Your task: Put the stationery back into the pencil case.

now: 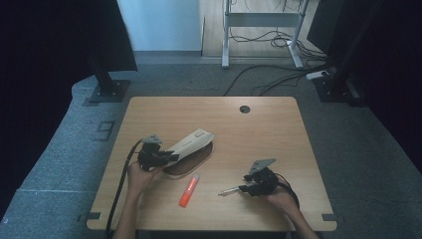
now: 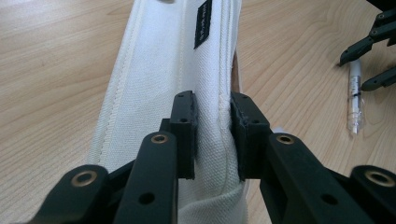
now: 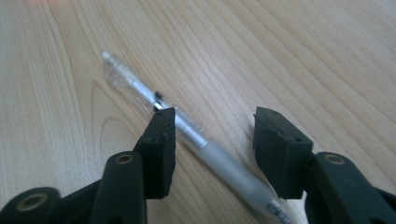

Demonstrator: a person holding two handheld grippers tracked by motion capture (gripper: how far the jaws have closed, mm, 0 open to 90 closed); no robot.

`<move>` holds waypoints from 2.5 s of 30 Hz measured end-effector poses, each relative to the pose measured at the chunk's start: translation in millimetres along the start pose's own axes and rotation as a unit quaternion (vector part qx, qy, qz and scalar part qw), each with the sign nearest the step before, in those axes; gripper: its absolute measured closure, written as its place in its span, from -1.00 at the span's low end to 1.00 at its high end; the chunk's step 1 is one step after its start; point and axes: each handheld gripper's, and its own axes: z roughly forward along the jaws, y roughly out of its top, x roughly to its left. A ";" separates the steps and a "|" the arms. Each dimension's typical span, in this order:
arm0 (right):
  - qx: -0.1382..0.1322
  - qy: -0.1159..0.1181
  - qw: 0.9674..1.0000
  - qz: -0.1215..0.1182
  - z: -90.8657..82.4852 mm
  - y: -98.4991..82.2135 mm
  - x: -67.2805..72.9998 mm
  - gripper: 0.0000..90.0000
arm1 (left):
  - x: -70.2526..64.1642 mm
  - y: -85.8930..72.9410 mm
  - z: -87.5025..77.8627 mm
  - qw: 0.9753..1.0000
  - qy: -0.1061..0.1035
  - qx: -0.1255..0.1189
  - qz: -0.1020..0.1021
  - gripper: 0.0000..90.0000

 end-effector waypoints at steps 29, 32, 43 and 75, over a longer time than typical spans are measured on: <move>-0.015 0.002 1.000 0.006 -3.9 0.4 5.6 0.74 | 0.0 0.0 -0.5 1.000 0.002 -0.002 0.000 0.63; -0.021 -0.001 1.000 0.008 -7.6 3.8 6.5 0.74 | -0.5 0.1 -0.8 1.000 0.004 -0.004 -0.001 0.65; -0.043 -0.005 0.999 0.007 -15.5 17.2 5.2 0.75 | -1.4 0.4 -1.7 1.000 0.007 -0.007 0.000 0.66; -0.047 -0.004 0.999 0.002 17.3 76.7 -9.3 0.74 | -1.7 1.7 -5.9 1.000 0.001 -0.020 -0.010 0.67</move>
